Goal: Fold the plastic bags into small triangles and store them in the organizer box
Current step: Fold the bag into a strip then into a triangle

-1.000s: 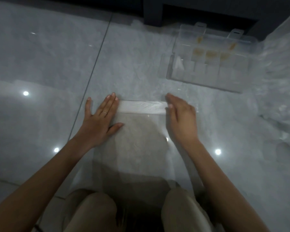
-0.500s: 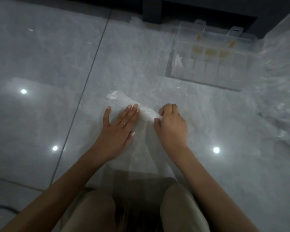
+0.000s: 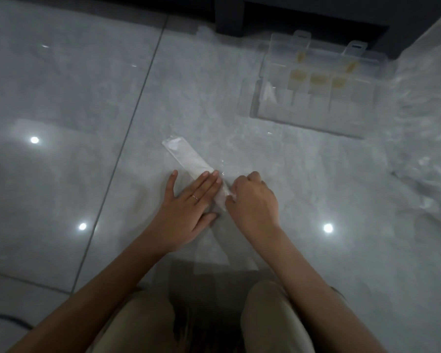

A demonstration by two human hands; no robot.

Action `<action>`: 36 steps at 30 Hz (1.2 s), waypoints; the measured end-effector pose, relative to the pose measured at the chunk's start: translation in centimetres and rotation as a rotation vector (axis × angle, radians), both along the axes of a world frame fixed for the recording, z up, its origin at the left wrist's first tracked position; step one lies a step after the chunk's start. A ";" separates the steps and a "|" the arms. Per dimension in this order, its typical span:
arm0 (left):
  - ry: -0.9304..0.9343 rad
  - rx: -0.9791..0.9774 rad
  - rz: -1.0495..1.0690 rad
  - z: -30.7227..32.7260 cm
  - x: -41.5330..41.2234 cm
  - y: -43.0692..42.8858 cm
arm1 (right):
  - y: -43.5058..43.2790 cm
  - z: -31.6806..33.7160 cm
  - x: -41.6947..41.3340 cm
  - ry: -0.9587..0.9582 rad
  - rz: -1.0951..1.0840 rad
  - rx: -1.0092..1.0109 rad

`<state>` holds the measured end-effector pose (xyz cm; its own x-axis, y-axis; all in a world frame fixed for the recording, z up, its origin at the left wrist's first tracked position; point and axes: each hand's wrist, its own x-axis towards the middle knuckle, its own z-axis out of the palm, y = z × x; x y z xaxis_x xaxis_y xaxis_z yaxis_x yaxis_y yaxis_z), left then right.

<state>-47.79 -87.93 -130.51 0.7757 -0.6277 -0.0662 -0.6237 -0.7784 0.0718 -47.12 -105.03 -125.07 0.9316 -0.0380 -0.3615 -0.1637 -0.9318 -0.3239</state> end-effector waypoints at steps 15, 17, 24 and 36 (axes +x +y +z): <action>0.022 0.013 -0.007 -0.4 0.0 0.2 | 0.4 1.3 0.3 0.146 -0.001 0.089; 0.003 0.016 -0.011 -0.5 -0.1 0.1 | 0.5 1.3 0.1 0.133 0.055 0.060; 0.001 0.028 -0.010 -0.4 -0.1 0.2 | 1.6 1.6 -1.0 0.013 0.058 0.059; -0.002 -0.016 -0.004 -0.4 -0.1 0.1 | -1.3 0.8 -0.1 0.146 0.093 0.396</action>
